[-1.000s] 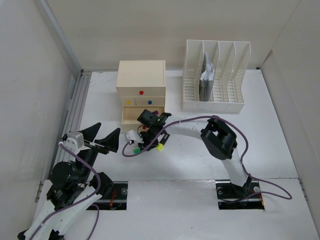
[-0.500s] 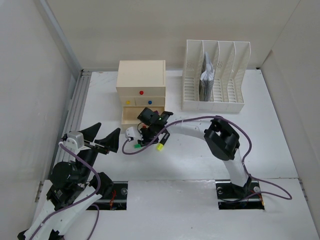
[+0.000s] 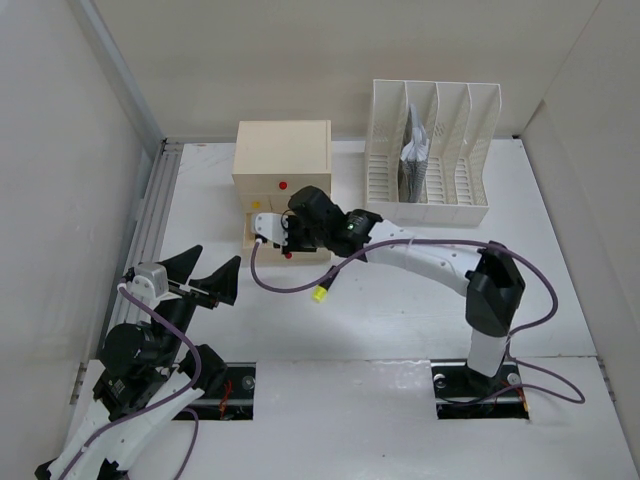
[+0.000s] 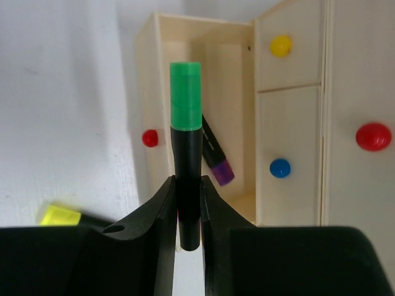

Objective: Organize the desk

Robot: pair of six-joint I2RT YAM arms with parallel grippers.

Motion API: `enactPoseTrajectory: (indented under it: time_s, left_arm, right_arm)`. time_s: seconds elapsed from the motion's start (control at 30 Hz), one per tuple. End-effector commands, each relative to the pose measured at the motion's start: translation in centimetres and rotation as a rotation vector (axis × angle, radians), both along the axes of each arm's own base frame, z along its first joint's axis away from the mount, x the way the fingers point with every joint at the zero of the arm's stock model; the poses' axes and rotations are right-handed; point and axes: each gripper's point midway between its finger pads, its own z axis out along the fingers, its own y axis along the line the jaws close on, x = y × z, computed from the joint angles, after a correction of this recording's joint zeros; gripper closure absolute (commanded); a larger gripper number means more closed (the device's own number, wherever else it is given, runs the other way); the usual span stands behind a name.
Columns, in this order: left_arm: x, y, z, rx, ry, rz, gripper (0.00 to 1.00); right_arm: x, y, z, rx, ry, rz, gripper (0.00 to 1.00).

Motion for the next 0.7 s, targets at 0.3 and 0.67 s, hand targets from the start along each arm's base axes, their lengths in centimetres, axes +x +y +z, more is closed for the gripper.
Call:
enactPoseTrajectory:
  time_s: [0.3, 0.67]
  left_arm:
    - [-3.1, 2.8, 3.3, -0.138, -0.169, -0.003, 0.09]
    - [-3.1, 2.8, 3.3, -0.138, -0.169, -0.003, 0.09]
  right_arm:
    - [6.6, -2.8, -2.7, -0.039, -0.131, -0.343, 1.00]
    - [6.0, -2.5, -1.7, -0.004, -0.110, -0.292, 0.51]
